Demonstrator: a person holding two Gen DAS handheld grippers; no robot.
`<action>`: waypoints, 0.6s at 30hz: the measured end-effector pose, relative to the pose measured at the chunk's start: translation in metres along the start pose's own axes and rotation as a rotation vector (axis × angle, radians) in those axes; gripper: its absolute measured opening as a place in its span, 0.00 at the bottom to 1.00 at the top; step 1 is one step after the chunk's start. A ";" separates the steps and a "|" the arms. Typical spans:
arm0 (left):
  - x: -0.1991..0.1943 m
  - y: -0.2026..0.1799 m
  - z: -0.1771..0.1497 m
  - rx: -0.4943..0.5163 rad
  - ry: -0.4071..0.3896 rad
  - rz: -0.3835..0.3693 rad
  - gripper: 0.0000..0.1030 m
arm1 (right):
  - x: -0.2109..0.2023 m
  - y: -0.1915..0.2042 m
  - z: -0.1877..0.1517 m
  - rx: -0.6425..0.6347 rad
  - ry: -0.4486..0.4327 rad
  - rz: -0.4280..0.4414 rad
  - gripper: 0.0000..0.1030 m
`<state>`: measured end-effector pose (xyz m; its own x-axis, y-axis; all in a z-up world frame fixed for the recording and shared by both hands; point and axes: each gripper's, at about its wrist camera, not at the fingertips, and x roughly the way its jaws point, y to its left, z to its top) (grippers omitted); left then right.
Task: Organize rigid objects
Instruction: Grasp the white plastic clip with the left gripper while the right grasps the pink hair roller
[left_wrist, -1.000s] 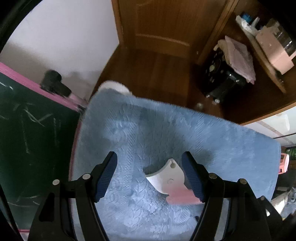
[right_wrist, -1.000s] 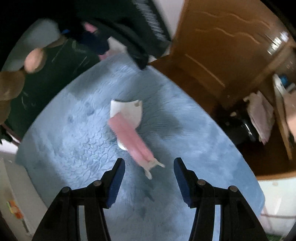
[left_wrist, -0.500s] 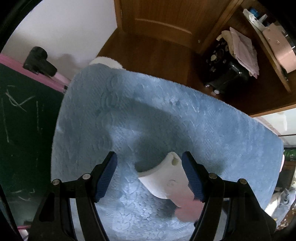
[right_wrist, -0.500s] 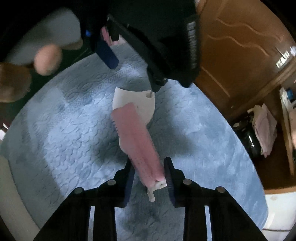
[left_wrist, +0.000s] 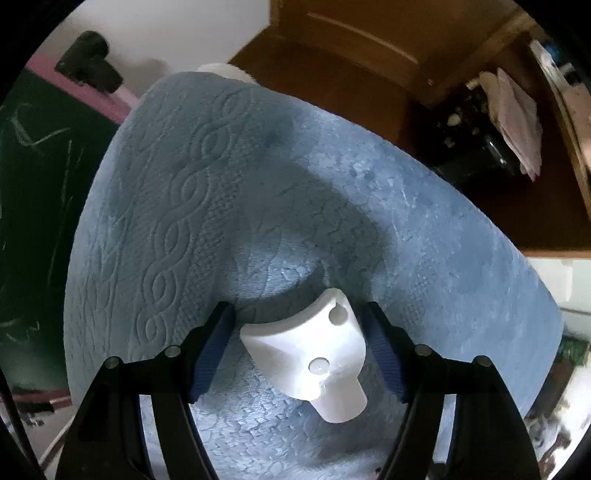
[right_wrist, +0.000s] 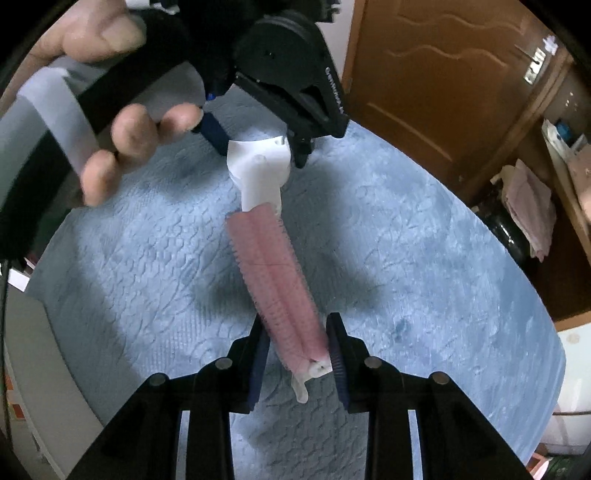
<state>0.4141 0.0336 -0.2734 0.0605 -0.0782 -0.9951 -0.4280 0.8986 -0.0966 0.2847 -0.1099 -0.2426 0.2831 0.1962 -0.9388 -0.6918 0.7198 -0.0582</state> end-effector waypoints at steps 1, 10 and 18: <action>-0.001 0.001 -0.001 -0.011 -0.005 0.006 0.70 | 0.000 -0.004 0.002 0.006 0.000 0.003 0.30; -0.003 0.010 -0.011 -0.113 0.004 -0.005 0.64 | -0.005 -0.005 -0.001 0.026 0.002 0.003 0.30; -0.014 0.005 -0.025 0.008 -0.022 -0.043 0.64 | -0.018 0.001 -0.006 0.043 -0.018 -0.004 0.30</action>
<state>0.3888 0.0286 -0.2601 0.0986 -0.1072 -0.9893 -0.4175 0.8980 -0.1389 0.2748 -0.1172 -0.2277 0.2977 0.2052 -0.9323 -0.6618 0.7482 -0.0467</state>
